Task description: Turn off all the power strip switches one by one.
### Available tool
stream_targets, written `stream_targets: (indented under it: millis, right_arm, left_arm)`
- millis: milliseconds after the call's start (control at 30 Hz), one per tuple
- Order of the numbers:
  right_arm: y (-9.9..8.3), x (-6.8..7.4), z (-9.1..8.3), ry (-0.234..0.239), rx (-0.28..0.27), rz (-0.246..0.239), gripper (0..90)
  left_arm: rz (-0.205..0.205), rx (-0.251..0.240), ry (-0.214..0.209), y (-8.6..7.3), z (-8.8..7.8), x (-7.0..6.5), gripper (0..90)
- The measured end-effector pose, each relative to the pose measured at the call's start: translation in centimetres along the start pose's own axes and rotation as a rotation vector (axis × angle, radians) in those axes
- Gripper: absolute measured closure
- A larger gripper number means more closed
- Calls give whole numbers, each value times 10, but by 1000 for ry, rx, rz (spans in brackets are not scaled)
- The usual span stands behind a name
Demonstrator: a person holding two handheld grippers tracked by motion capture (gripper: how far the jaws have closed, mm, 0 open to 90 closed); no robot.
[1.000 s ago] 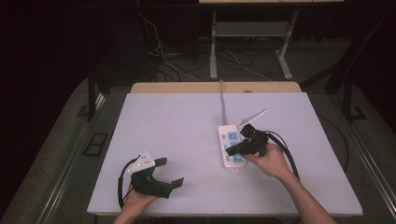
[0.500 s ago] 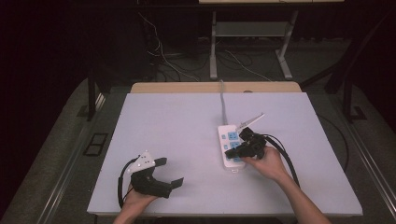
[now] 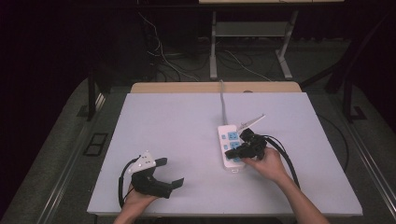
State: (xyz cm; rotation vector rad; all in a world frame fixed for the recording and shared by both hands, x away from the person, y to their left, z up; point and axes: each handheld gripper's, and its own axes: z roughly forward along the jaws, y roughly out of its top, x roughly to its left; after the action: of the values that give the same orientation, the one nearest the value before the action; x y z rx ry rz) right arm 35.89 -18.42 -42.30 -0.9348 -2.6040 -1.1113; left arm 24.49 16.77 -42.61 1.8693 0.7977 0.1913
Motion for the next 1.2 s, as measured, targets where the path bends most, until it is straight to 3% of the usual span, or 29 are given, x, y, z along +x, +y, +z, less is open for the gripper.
stream_targets:
  millis: [433,533,700,833,1200]
  right_arm:
    - [-3,-1,1,3,-13,-12,900]
    - [-2,2,1,-23,-8,-38,900]
    - [-3,2,1,-20,-12,-27,900]
    - [-3,6,1,-47,-12,-62,900]
    - [-1,11,1,-70,4,-87,900]
  left_arm:
    - [7,4,-1,0,1,-1,0]
    - [9,4,-1,0,0,-1,0]
    - [0,0,1,0,0,1,0]
    - [3,4,2,0,0,1,0]
    - [2,0,2,0,-1,2,0]
